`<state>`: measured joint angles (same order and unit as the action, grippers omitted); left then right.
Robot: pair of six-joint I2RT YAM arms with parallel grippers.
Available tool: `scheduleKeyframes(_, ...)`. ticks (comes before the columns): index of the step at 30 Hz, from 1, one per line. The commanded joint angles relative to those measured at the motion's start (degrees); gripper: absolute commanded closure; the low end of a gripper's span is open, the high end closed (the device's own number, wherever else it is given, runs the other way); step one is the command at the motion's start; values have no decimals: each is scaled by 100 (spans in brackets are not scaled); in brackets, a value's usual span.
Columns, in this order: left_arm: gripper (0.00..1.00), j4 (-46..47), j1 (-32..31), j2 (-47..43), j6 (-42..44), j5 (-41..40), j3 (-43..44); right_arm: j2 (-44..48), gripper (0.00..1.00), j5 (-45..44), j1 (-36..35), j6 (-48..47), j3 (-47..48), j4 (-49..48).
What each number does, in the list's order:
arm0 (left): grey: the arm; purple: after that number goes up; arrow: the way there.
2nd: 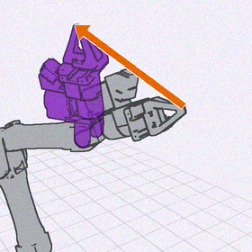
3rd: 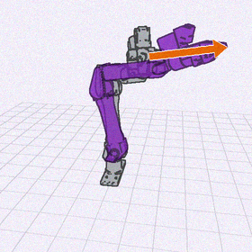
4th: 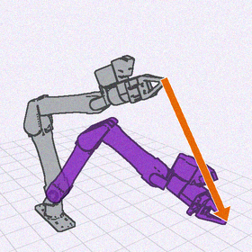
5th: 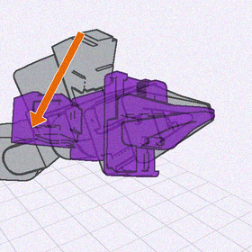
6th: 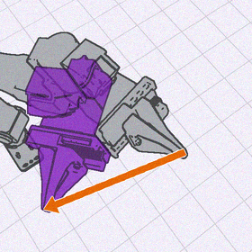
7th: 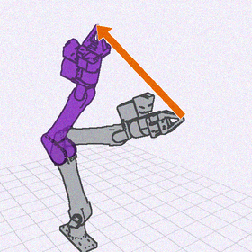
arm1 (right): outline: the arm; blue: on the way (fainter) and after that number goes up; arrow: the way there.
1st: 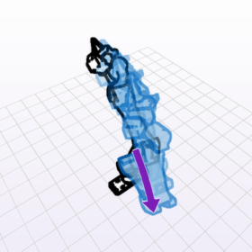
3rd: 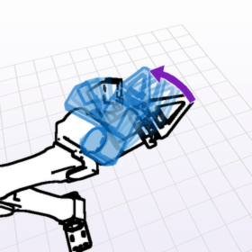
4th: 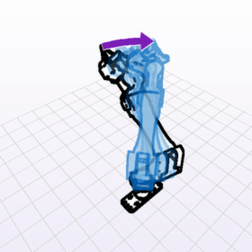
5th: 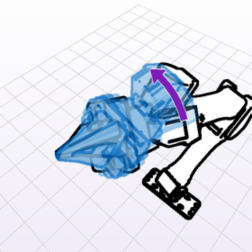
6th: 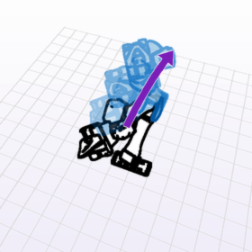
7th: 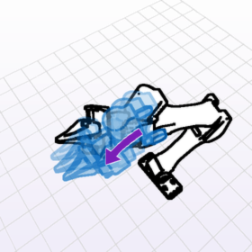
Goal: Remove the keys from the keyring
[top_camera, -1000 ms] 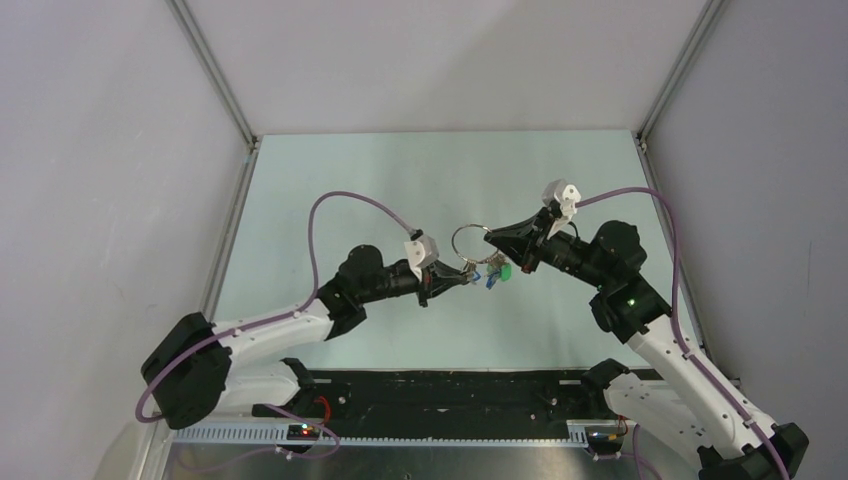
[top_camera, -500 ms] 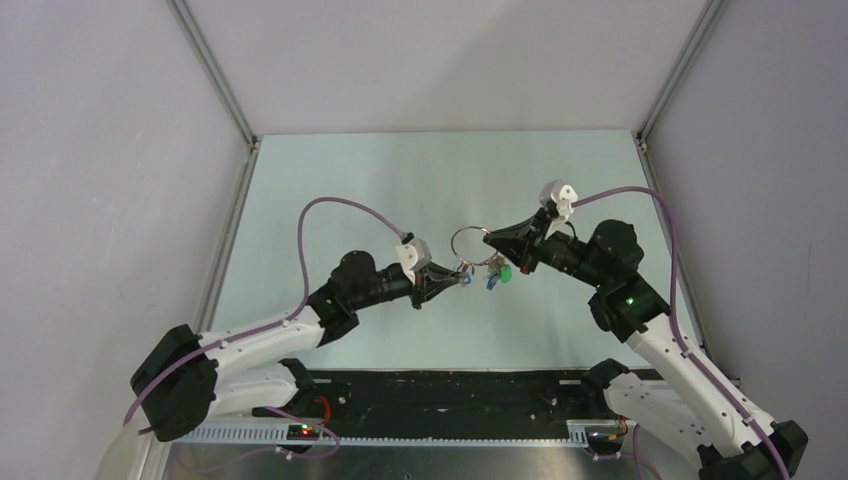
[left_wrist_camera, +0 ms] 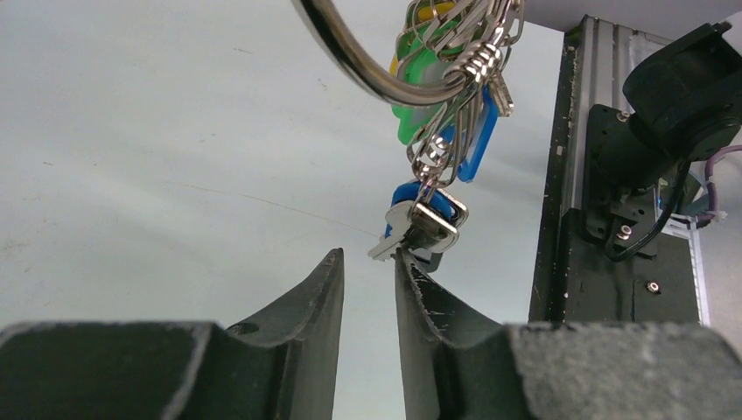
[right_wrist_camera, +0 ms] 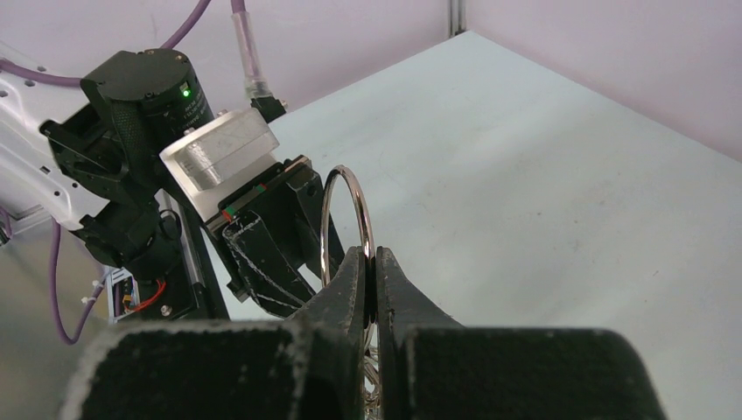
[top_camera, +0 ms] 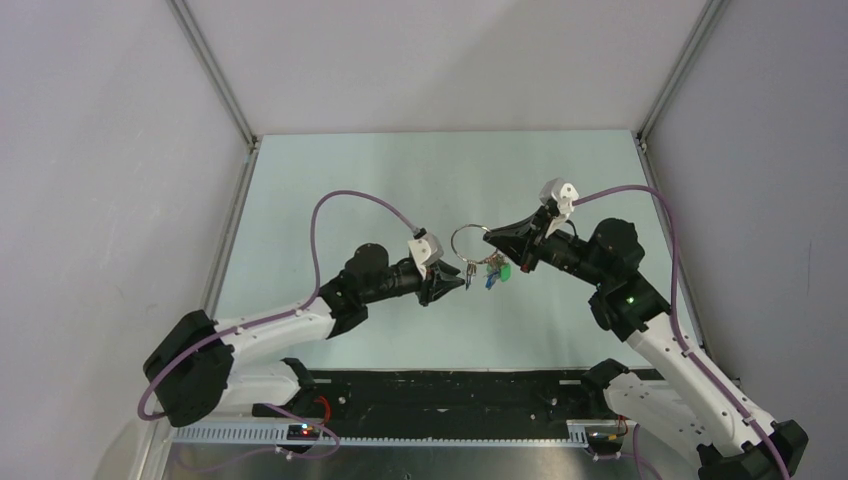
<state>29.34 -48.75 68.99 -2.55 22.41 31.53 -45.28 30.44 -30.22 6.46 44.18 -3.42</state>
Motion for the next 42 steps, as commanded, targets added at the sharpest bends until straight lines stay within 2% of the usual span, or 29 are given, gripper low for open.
scheduleKeyframes(1,68,126,-46,35,38,-41,290,101,100,16,-29,48,365,-255)
scheduleKeyframes(11,57,149,-233,108,167,283,318,106,100,-2,-49,49,372,-257)
scheduleKeyframes(18,62,151,-305,65,246,-187,314,133,100,11,-63,77,372,-273)
scheduleKeyframes(25,63,160,-302,130,316,-188,462,124,100,2,-93,79,369,-273)
scheduleKeyframes(34,87,159,-307,-86,513,-289,255,148,100,-65,-106,4,367,-177)
scheduleKeyframes(39,88,162,-308,-314,551,-441,36,151,100,-65,-109,-4,371,-151)
scheduleKeyframes(41,91,160,-302,-330,548,-433,25,151,100,-63,-115,-4,371,-158)
scheduleKeyframes(42,95,164,-302,-332,551,-412,31,151,100,-70,-111,-4,371,-163)
